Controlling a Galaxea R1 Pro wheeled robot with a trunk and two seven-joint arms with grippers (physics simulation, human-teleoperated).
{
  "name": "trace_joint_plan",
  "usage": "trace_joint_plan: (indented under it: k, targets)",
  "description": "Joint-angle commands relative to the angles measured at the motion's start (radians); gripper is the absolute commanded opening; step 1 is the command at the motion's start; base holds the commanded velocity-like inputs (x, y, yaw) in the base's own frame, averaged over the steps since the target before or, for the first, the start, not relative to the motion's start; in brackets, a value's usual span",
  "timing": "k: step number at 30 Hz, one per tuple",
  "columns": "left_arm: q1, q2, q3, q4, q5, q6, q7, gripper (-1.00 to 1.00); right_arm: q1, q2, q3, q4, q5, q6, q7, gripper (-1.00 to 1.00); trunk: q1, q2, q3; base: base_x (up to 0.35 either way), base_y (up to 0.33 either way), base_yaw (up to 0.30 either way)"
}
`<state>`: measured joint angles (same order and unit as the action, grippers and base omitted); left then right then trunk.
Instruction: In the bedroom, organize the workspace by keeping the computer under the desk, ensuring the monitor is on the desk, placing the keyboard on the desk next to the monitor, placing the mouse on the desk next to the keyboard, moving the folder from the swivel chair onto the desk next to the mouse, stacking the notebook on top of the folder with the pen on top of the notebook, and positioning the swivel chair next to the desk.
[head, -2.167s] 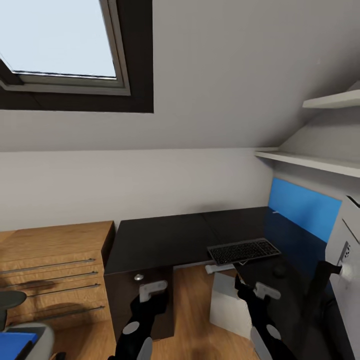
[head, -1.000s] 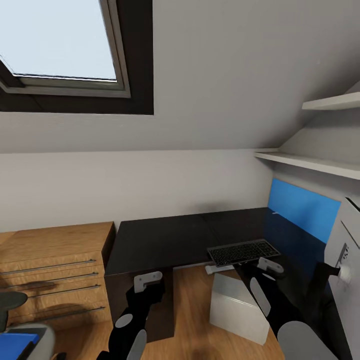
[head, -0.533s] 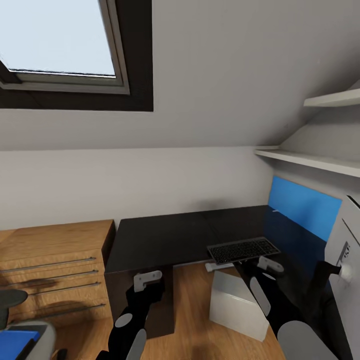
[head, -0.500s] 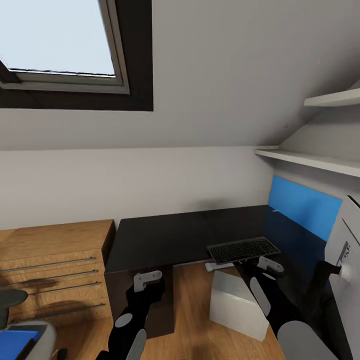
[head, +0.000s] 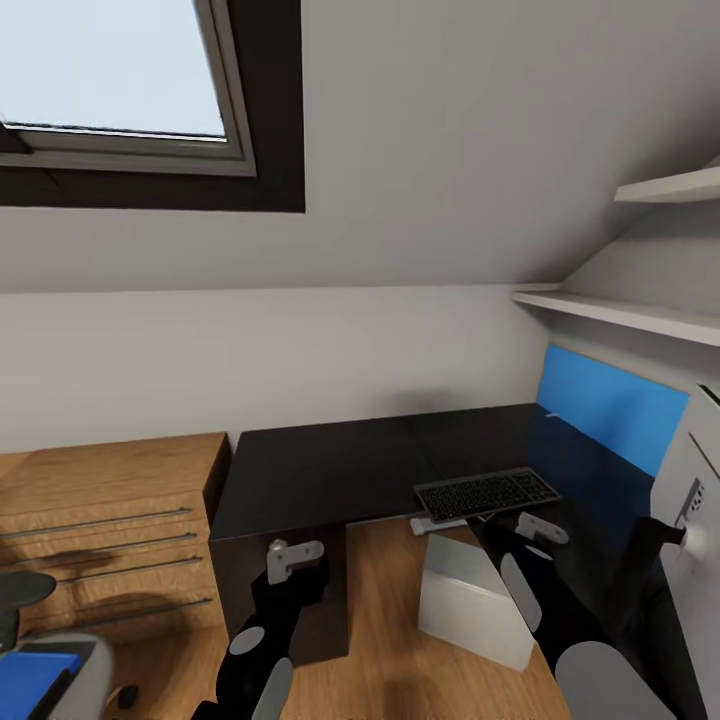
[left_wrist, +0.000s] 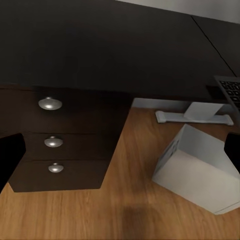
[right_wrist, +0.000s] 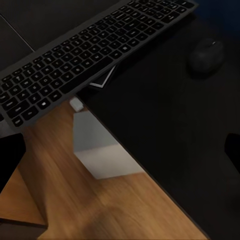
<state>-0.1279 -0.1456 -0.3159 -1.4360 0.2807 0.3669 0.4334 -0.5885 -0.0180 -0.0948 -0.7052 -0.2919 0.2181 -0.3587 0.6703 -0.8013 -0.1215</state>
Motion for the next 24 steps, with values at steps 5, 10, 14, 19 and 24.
trace_joint_plan:
  k: [5,10,14,19,24]
  targets:
    - [-0.001,0.001,-0.002,-0.001,0.009,0.003,0.008,1.00,-0.001,0.000,0.001,-0.002,-0.007,0.004,-0.005,1.00,0.000,-0.001,-0.010,0.000,0.000,0.000]
    - [-0.001,0.001,-0.002,-0.001,0.009,0.003,0.008,1.00,-0.001,0.000,0.001,-0.002,-0.006,0.004,-0.005,1.00,0.000,-0.001,-0.018,0.000,0.000,0.000]
    - [-0.001,0.001,-0.002,-0.002,0.009,0.003,0.008,1.00,-0.001,-0.001,0.001,-0.002,-0.006,0.004,-0.005,1.00,0.000,-0.001,-0.024,0.000,0.000,0.000]
    - [-0.001,0.001,-0.002,-0.011,0.009,0.003,0.008,1.00,-0.001,-0.002,0.001,-0.002,-0.006,0.004,-0.005,1.00,0.000,-0.001,-0.032,0.000,0.000,0.000]
    - [-0.001,0.001,-0.003,-0.013,0.009,0.004,0.008,1.00,-0.001,-0.003,0.001,-0.002,-0.006,0.004,-0.005,1.00,0.000,-0.001,-0.040,0.000,0.000,0.000]
